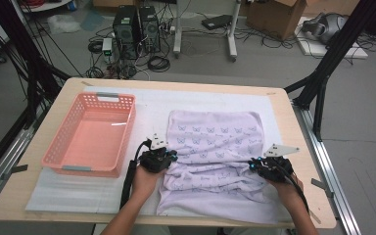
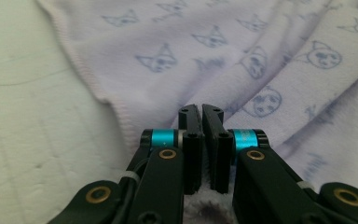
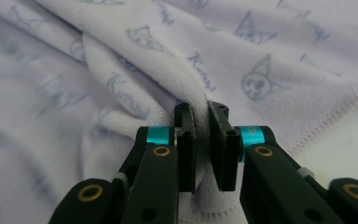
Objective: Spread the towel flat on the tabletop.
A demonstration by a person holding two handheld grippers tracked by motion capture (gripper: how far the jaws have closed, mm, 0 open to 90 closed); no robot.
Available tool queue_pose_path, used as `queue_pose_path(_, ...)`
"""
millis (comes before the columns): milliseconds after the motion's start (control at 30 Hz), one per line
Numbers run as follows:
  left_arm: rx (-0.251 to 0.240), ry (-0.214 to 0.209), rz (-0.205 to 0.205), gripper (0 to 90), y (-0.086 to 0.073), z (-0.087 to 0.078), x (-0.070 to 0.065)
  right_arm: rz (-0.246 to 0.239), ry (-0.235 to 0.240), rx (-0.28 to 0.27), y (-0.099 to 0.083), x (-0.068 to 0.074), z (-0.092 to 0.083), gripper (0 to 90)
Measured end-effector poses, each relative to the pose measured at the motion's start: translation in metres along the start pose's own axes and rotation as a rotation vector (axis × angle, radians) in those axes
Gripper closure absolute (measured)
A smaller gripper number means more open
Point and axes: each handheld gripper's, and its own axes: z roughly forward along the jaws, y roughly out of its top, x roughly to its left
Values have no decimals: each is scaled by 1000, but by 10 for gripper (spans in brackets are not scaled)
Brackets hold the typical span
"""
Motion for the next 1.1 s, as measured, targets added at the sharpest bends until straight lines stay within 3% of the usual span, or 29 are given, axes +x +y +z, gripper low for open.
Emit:
queue_pose_path(100,-20,56,-13,866,8,2,5,11,-56,-40,9,-9,14,837)
queue_pose_path(133,-31,63,-33,865,12,3,7,23,-74,-51,12,-12,19,837)
queue_pose_path(233,-49,97,-33,865,23,11,10,41,-154,-78,18,-20,29,837)
queue_pose_path(333,-77,88,-62,843,26,17,15,42,-230,-87,25,-24,37,834)
queue_pose_path(367,-77,71,-84,765,26,17,14,48,-243,-92,26,-24,38,821)
queue_pose_path(433,-61,14,-79,547,24,12,12,87,-229,-102,27,-25,37,715)
queue_pose_path(500,-71,-18,-36,474,20,4,7,97,-211,-111,26,-23,31,629)
queue_pose_path(567,-68,-55,-34,429,15,-3,4,99,-205,-137,23,-20,20,554)
queue_pose_path(667,-56,-61,-9,425,5,-15,-1,108,-178,-176,16,-13,1,508)
queue_pose_path(767,-54,-110,-24,422,-9,-26,-2,99,-130,-185,7,-6,-17,495)
queue_pose_path(933,-41,-162,-26,402,-23,-43,-5,85,-37,-105,-13,4,-30,457)
queue_pose_path(967,-46,-176,-19,400,-25,-45,-8,81,-3,-91,-16,6,-31,454)
queue_pose_path(1100,-46,-241,28,386,-25,-47,-19,52,52,-53,-26,14,-32,453)
